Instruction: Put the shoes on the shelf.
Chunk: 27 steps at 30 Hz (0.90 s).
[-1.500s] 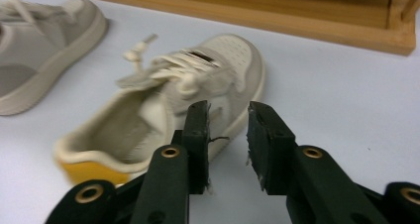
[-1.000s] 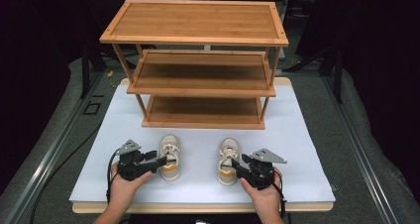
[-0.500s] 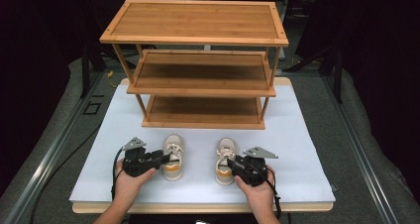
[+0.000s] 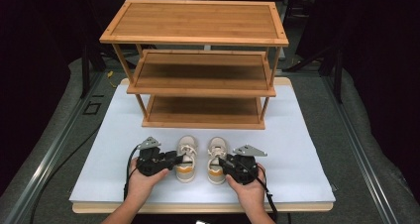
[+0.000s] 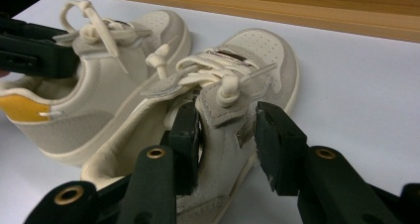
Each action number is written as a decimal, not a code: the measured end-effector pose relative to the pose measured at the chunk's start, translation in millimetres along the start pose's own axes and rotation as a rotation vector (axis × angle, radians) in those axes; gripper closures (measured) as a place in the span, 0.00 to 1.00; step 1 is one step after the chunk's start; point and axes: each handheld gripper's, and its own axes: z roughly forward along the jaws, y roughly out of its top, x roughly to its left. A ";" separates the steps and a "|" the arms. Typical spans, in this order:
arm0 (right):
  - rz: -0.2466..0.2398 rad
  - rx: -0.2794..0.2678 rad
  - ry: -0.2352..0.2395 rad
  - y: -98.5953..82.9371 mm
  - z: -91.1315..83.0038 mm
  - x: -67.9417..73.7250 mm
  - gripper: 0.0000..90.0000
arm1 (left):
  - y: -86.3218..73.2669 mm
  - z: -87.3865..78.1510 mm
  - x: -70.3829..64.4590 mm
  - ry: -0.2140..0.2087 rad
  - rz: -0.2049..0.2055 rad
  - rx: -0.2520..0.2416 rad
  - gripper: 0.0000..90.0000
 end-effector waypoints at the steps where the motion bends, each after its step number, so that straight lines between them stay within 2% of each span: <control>1: 0.000 -0.005 -0.010 0.4 1.5 1.4 0.70 | 0.3 0.9 -0.8 -0.001 -0.001 0.001 0.65; 8: 0.005 -0.002 0.006 2.7 7.8 8.8 0.69 | 1.9 6.4 -5.0 -0.013 0.000 0.002 0.65; 20: 0.026 -0.024 -0.034 -2.1 7.9 21.4 0.69 | 1.8 9.4 -9.0 -0.019 0.013 0.002 0.66; 26: 0.029 -0.030 -0.026 -2.8 7.3 19.5 0.68 | 0.3 8.4 -7.8 -0.019 0.009 -0.008 0.64; 27: 0.025 -0.029 -0.017 -2.9 6.9 18.6 0.66 | -0.4 8.3 -7.9 -0.020 -0.002 -0.014 0.64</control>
